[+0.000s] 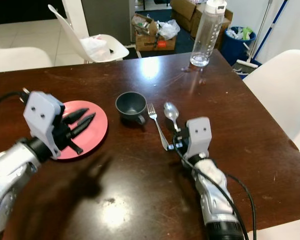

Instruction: Setting the table

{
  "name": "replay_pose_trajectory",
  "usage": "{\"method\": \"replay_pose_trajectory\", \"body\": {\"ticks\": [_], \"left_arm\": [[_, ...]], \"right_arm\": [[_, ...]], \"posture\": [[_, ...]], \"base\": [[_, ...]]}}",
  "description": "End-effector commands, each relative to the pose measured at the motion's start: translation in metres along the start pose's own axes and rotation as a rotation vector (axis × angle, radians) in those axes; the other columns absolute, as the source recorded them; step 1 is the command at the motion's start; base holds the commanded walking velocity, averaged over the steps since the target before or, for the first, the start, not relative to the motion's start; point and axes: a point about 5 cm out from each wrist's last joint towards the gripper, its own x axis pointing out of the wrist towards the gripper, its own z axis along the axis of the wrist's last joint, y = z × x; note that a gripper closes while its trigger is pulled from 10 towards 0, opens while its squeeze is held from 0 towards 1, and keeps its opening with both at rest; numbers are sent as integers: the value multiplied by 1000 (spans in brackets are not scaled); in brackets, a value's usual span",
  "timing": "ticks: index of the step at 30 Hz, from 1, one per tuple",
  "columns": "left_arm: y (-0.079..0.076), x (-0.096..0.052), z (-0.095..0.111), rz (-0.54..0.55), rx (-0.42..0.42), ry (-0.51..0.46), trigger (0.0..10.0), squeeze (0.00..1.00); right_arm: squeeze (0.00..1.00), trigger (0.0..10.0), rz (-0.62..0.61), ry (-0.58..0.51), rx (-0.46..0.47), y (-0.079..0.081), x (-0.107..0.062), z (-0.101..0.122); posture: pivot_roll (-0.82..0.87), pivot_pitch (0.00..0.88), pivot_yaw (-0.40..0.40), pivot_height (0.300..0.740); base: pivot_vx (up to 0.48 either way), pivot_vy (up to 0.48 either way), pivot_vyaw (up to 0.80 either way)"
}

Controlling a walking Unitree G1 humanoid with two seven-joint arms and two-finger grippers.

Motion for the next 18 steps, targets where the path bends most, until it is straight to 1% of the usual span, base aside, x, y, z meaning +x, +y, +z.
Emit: {"method": "replay_pose_trajectory", "body": {"ticks": [1,5,6,8,10,12,18], "left_arm": [[1,-3,0,-1,-5,17,10000,0],[2,-3,10,0,-14,6,10000,0],[2,-3,10,0,-14,6,10000,0],[7,-5,20,5,-5,-9,10000,0],[9,-5,22,7,-2,-13,10000,0],[14,-9,29,8,12,-19,10000,0],[19,-15,32,2,19,-5,10000,0]], "right_arm": [[0,10000,2,10,11,-3,1,-4],[0,10000,27,8,32,-3,11,-4],[0,10000,27,8,32,-3,11,-4],[0,10000,43,13,50,0,19,-6],[0,10000,46,14,56,0,21,-6],[0,10000,52,22,73,0,27,-8],[0,10000,39,30,84,-1,31,-10]], "posture": [[66,127,137,740],[98,126,136,740],[98,126,136,740],[122,122,133,740],[122,122,133,740],[143,122,131,740],[151,124,124,740]], "base": [[0,0,0],[0,0,0],[0,0,0],[0,0,0],[0,0,0],[0,0,0],[0,0,0]]}}
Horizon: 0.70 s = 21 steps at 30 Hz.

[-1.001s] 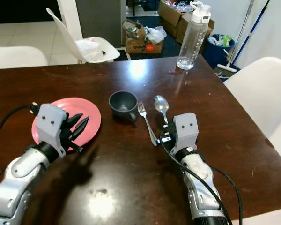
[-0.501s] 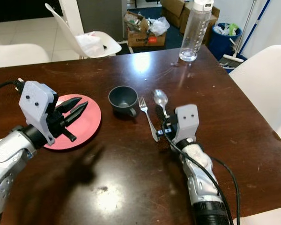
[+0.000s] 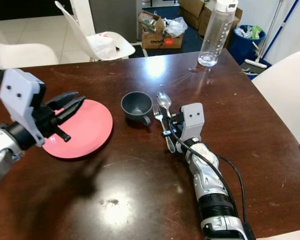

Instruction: Setting the table

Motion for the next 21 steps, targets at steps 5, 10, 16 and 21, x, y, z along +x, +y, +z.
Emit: {"method": "replay_pose_trajectory", "body": {"ticks": [5,10,16,21], "left_arm": [[0,-3,1,-10,-12,12,10000,0],[-3,0,1,-28,-23,19,10000,0],[-5,1,0,-31,-35,20,10000,0],[-7,1,0,-33,-44,20,10000,0]], "right_arm": [[0,10000,-26,8,32,-1,-4,-10],[0,10000,-22,18,37,4,-5,-18],[145,10000,-39,31,42,5,-6,-23],[949,10000,-64,30,41,1,-7,-23]], "posture": [[145,122,133,740],[137,120,137,740],[132,121,134,740],[127,125,133,740]], "base": [[0,0,0],[0,0,0],[0,0,0],[0,0,0]]}}
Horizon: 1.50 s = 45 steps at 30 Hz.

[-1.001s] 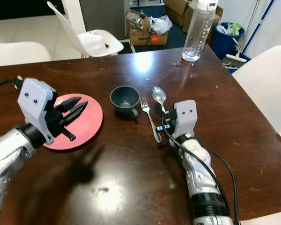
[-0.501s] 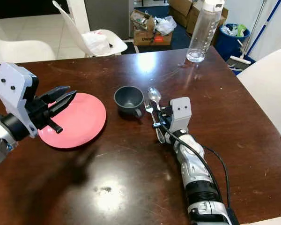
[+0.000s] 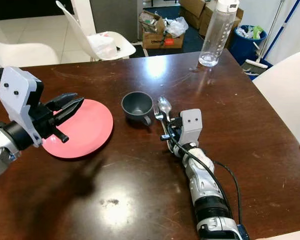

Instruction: Setting the table

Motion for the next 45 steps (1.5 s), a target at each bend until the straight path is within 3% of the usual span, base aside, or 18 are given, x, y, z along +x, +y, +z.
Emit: {"method": "replay_pose_trajectory", "body": {"ticks": [1,8,9,10,11,12,18,22,24,27,29,30,34,36,38,39,42,45], "left_arm": [[-5,-1,1,-17,-9,-1,10000,0],[-6,1,0,-14,-20,-3,10000,0],[-7,1,0,-13,-23,-3,10000,0],[-7,1,0,-13,-23,-3,10000,0],[-8,1,-1,-12,-25,-3,10000,0],[-8,2,-2,-8,-29,-4,10000,0],[-10,7,-18,53,-78,11,10000,0],[-16,9,-58,173,-80,134,10000,0],[-21,1,-71,186,-69,208,10000,0],[-23,-5,-74,180,-69,235,10000,0],[-23,-31,-76,122,-69,289,10000,0],[-23,-31,-76,122,-69,289,10000,0],[-25,-56,-76,61,-70,328,10000,0],[-27,-58,-76,51,-73,332,10000,0],[-32,-65,-83,22,-73,361,10000,0],[-40,-68,-85,-48,-82,368,10000,0],[-49,-70,-83,-124,-104,358,10000,0],[-46,-65,-81,-99,-89,345,10000,0]], "right_arm": [[1000,10000,-22,21,4,-4,-4,-8],[1000,10000,-36,9,2,-8,-6,-4],[820,10000,-32,-7,-1,-8,-6,0],[820,10000,-32,-7,-1,-8,-6,0],[573,10000,-30,-22,-5,-8,-6,3],[0,10000,-27,-44,-3,-8,-7,9],[0,10000,52,-188,-14,10,-12,45],[0,10000,101,-229,-14,40,-26,50],[0,10000,136,-223,-36,60,-37,44],[0,10000,149,-218,-31,69,-43,40],[0,10000,164,-198,-12,85,-54,35],[0,10000,164,-198,-12,85,-54,35],[0,10000,155,-170,3,90,-60,33],[0,10000,152,-165,1,90,-60,33],[0,10000,151,-163,0,92,-60,34],[0,10000,155,-162,-12,93,-59,35],[0,10000,154,-159,-26,92,-60,36],[0,10000,148,-154,-37,89,-60,37]], "posture": [[124,127,132,740],[113,133,128,740],[108,134,125,740],[108,134,125,740],[108,134,125,740],[102,134,121,740],[84,117,101,740],[58,105,75,740],[51,101,68,740],[47,100,65,740],[43,95,58,740],[43,95,58,740],[43,85,51,740],[41,82,48,740],[37,78,41,740],[26,76,33,740],[17,76,31,740],[7,75,33,740]], "base": [[0,0,0],[0,0,0],[0,0,0],[0,0,0],[0,0,0],[0,0,0],[0,0,0],[0,0,0],[0,0,0],[0,0,0],[0,0,0],[0,0,0],[0,0,0],[0,0,0],[0,0,0],[0,0,0],[0,0,0],[0,0,0]]}}
